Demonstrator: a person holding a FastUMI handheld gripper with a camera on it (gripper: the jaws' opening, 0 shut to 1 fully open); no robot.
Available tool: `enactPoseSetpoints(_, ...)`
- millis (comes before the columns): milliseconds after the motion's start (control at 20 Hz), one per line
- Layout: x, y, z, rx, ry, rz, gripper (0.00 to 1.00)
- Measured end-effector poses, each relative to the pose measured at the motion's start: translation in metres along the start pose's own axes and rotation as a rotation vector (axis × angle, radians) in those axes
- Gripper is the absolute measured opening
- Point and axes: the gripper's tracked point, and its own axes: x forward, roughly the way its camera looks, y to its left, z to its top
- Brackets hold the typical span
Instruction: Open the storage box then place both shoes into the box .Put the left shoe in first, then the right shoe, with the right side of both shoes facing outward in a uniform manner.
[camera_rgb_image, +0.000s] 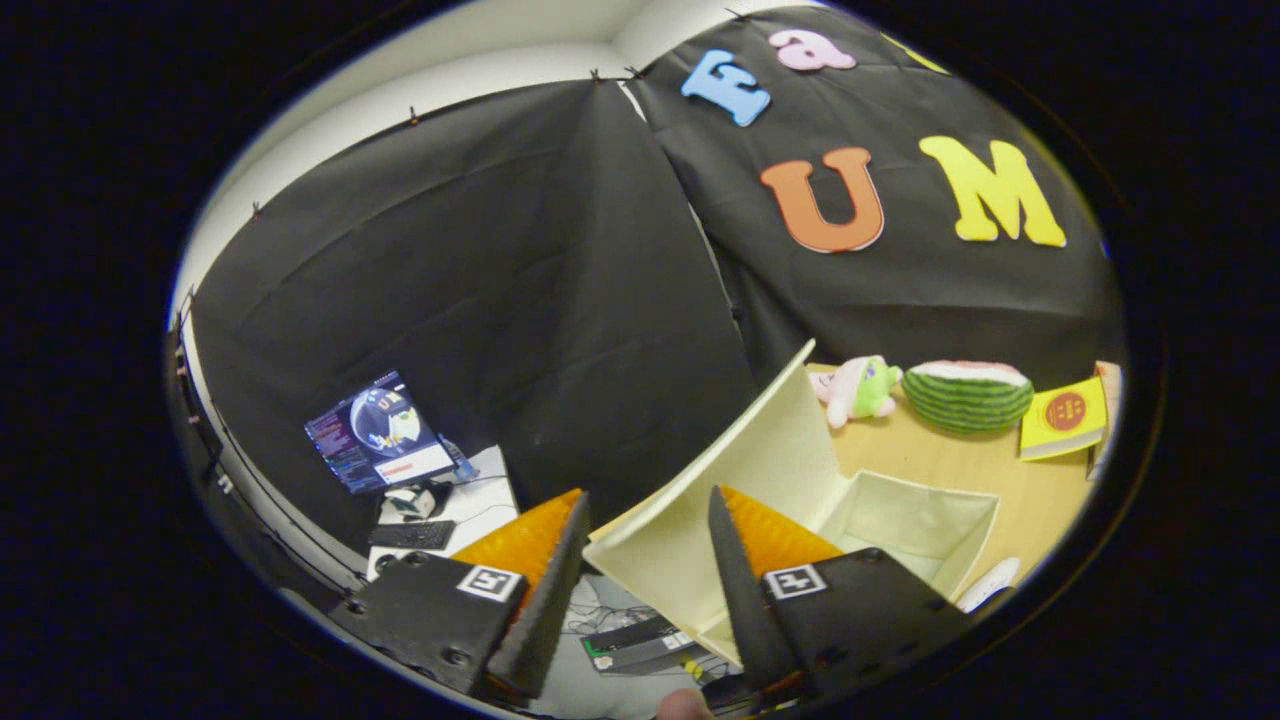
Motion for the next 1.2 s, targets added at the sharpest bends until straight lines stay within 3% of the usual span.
enactPoseSetpoints(250, -0.031, -0.016, 0.022, -0.09, -0.118, -0.101, 0.91)
enactPoseSetpoints(500, -0.068, -0.044, 0.038, -0.118, -0.205, -0.223, 1.0)
enactPoseSetpoints(850, -0.137, -0.093, 0.019, -0.151, -0.192, -0.404, 1.0)
enactPoseSetpoints(1200, -0.223, -0.176, -0.021, -0.116, -0.124, -0.622, 1.0)
